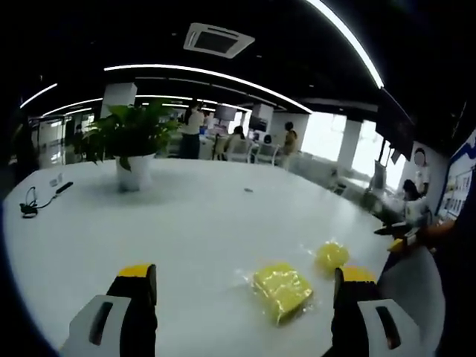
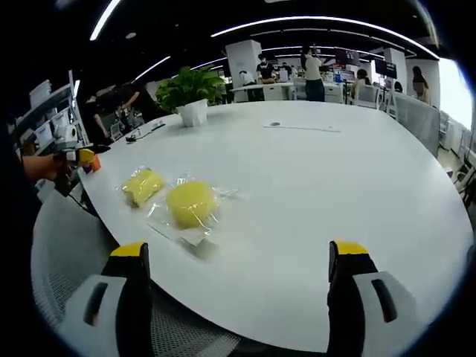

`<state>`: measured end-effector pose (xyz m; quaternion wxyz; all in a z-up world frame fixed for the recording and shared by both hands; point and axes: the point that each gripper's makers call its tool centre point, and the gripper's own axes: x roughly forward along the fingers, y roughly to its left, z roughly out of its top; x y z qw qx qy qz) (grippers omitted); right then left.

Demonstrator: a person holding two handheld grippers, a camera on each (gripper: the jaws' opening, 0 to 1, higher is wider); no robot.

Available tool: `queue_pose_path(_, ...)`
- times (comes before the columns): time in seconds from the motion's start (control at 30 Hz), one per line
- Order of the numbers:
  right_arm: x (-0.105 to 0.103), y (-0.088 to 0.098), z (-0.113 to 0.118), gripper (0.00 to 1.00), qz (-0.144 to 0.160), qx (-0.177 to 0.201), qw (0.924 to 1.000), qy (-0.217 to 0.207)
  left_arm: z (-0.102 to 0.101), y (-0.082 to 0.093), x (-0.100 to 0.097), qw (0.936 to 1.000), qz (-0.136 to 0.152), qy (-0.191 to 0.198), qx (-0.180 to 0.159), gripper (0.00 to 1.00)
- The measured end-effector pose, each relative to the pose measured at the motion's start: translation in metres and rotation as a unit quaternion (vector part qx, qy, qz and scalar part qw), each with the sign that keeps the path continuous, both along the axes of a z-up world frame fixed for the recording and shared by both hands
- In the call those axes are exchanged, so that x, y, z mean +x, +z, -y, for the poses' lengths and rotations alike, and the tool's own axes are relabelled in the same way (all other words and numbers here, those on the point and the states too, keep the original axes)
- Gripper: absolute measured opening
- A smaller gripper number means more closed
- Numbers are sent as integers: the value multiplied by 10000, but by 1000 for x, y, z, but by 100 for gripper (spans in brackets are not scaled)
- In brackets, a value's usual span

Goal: Compare the silicone blocks by pressing each to a similar depth, holding the contact briefly, and releasing to observe deformation and rebound differences across the visible hardness samples.

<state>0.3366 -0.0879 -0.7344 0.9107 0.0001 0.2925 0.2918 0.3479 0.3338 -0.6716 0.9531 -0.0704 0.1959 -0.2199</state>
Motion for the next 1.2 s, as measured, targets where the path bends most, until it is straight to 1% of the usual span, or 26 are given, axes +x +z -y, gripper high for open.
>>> queue_pose_path(0.37,-2,4,2,96,68,58,9999,-90,10,-5,-1,9999,-57,-108,27,100)
queue_pose_path(0.47,-3,4,2,96,46,57,9999,-109,9,-6,-2,9999,-44,-120,33,100)
queue_pose_path(0.53,-5,5,0,96,-6,18,10000,-79,10,-7,-1,9999,-67,-63,-109,100)
queue_pose_path(0.57,-4,6,-1,96,5,-4,10000,-65,11,-8,-1,9999,-52,-69,-88,100)
queue_pose_path(0.6,-4,11,-3,96,72,-52,10000,6,13,-8,0,9999,57,-42,-82,100)
queue_pose_path(0.63,-4,13,-5,96,129,-125,9998,90,14,-6,1,9998,108,-25,-143,100)
queue_pose_path(0.7,-6,11,-7,96,205,-284,9992,189,16,-6,0,9998,76,-24,-183,100)
queue_pose_path(0.77,-7,5,-5,96,180,-297,9993,160,16,-10,0,9999,31,-107,-81,100)
queue_pose_path(0.83,-7,5,1,96,94,-220,9997,37,14,-11,1,9999,-1,-136,-35,100)
queue_pose_path(0.9,-4,10,3,96,121,-83,9999,-39,12,-10,2,9999,-18,-130,-55,100)
queue_pose_path(0.97,-4,10,2,96,124,-70,9999,-65,11,-8,2,9999,43,-147,-28,100)
queue_pose_path(1.03,-6,7,2,96,91,-74,9999,-90,13,-8,0,9999,-30,-138,-32,100)
queue_pose_path(1.1,-6,7,2,96,92,-66,9999,-116,14,-8,-2,9999,-42,-130,-20,100)
queue_pose_path(1.2,-5,7,4,96,70,-5,9998,-183,17,-9,-4,9998,-133,-125,-5,100)
